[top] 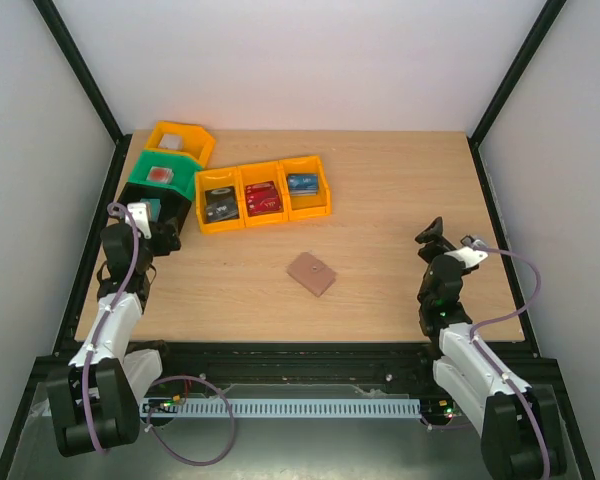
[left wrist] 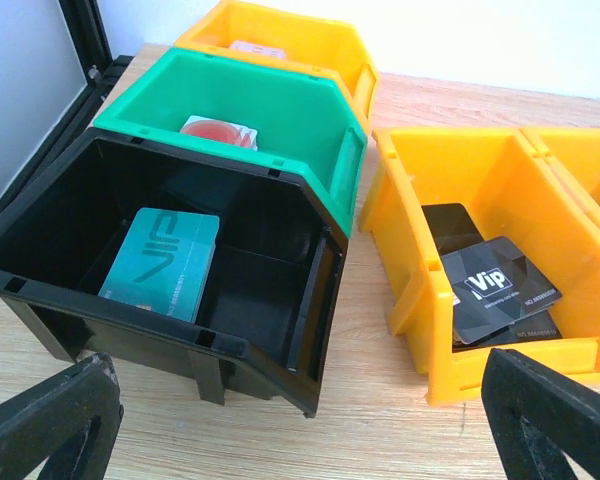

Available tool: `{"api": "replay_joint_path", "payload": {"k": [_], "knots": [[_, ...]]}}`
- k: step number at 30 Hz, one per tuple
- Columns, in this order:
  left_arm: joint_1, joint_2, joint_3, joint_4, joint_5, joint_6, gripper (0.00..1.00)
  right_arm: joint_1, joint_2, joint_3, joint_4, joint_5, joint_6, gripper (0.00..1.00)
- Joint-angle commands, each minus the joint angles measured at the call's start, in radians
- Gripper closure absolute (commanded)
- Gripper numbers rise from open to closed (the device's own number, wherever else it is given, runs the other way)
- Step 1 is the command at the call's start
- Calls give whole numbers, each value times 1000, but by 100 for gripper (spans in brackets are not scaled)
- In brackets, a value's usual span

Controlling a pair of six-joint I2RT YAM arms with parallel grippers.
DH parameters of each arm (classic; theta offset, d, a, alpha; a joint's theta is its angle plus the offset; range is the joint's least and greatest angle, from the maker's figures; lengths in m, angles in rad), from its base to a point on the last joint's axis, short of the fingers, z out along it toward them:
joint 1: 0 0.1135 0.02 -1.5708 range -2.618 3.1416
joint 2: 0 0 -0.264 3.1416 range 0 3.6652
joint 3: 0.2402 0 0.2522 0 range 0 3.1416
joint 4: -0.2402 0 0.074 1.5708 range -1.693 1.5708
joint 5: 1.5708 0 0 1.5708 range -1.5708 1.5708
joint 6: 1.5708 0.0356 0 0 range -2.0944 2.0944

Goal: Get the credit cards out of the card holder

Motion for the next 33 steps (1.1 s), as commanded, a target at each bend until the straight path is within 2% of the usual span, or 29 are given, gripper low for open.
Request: {"api": "replay_joint_path", "payload": {"k": [1,4,8,11,14,16,17,20,22,24,27,33], "knots": [[1,6,18,23,22,-6,1,2,-10,25,-31,70,52,1],[1,12,40,-16,22,0,1,2,-28,42,-46,-35,31,1],[1,11,59,-39,31,8,1,2,-82,73,-46,-372,-74,1],[1,20,76,-62,51,14,1,2,-90,128,-72,-612,-62,1],[1,36,101,-98,67,21,1,5,-3,204,-78,-907,28,1],[1,47,113,-119,74,24,1,51,119,282,-152,-1024,49,8],[0,54,118,-128,78,25,1,124,175,330,-241,-1006,18,11],[0,58,118,-135,102,27,1,336,335,515,-577,-770,-132,14],[-1,56,116,-136,115,30,1,420,442,607,-792,-622,-166,15],[-4,53,112,-135,127,31,1,481,534,674,-919,-525,-188,15],[-4,55,112,-137,142,31,1,554,628,723,-999,-485,-212,12],[-7,56,109,-139,152,35,1,617,826,825,-984,-435,-284,10]]}}
